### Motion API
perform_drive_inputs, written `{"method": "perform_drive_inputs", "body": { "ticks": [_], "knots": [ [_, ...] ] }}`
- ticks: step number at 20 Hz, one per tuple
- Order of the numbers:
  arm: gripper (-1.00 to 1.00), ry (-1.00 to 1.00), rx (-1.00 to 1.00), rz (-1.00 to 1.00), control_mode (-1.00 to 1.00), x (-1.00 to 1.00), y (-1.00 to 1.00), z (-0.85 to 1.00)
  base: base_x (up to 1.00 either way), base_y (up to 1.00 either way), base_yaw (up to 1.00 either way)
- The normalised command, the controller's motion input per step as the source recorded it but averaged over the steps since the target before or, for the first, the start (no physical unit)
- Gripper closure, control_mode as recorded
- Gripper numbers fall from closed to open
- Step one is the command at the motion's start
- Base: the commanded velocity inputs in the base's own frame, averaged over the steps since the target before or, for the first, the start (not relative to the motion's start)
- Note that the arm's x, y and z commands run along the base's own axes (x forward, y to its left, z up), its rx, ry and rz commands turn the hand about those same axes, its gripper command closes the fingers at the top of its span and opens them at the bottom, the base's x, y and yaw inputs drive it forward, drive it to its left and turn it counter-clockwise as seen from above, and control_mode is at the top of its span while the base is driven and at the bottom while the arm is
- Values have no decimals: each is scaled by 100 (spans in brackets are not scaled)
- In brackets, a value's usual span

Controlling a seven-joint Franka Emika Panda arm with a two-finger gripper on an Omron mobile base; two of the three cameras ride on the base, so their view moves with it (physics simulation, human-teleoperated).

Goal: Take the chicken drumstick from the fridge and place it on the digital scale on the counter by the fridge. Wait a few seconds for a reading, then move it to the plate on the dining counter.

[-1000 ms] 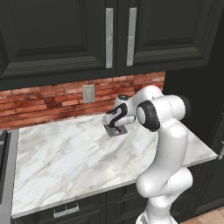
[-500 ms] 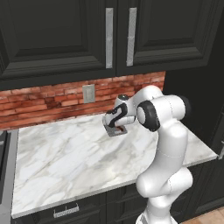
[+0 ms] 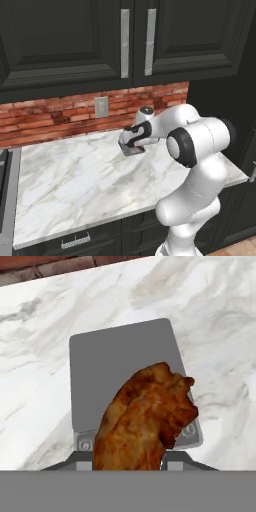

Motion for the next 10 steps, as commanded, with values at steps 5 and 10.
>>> {"method": "perform_drive_inputs", "body": {
  "ticks": [5, 10],
  "knots": [
    [100, -16, 10, 0, -100, -100, -25, 49, 0, 0, 0],
    [100, -10, 5, 0, -100, -100, -32, 75, 0, 0, 0]
  ]
}}
